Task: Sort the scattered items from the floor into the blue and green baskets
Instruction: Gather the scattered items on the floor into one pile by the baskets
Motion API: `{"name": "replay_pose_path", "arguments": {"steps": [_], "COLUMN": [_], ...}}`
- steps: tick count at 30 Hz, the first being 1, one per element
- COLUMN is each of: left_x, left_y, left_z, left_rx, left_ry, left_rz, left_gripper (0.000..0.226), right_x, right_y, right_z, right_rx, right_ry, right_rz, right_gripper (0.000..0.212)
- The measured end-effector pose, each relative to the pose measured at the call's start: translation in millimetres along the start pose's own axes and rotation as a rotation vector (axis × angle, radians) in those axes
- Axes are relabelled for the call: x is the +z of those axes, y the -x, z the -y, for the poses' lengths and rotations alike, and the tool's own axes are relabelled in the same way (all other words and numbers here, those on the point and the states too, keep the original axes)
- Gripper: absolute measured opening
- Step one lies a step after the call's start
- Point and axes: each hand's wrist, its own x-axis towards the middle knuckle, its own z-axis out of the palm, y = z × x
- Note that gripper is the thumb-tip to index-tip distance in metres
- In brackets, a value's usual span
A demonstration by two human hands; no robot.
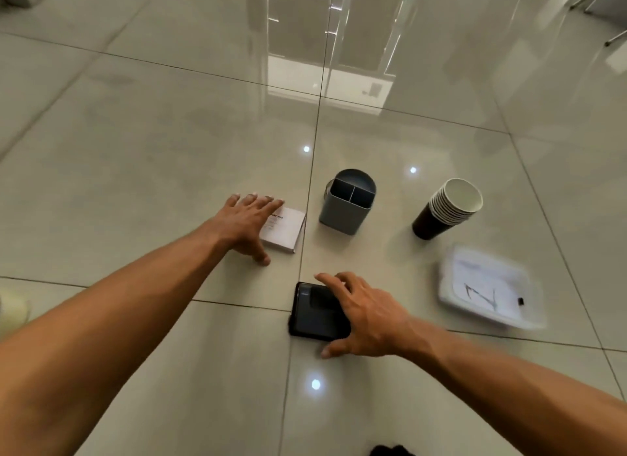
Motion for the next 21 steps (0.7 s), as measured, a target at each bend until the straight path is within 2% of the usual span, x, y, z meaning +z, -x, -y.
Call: {"name": "replay_pose_path", "arguments": {"steps": [4,9,12,17,21], "left_x": [6,8,-1,-1,3], "left_y": [6,32,57,104,147], "left_z": [15,42,70,122,168], "left_rx": [0.003,-0.057,-0.117,-0.332,-0.377], "left_ry": [-0.032,-0.017,-0.01,0.049,-0.028], "left_rz": [-0.123,-0.192,-0.252,-0.337,-0.399], "left_gripper": [0.115,0.1,0.095,0.092,0.094], "right_x": [5,-1,-8,-27,-34], "right_y": [-6,-18,-30,-70,-111], "right_z": [10,21,42,106,175], "right_rx": [-0.032,-0.076,-0.13,-0.288,-0.466], "right_ry": [0.068,0.137,0.177,0.236,0.319], "right_rz": [-0.052,-0.043,-0.049,-0.052,-0.089], "right_gripper": [0.091,0.07,0.065,0.065,0.066]}}
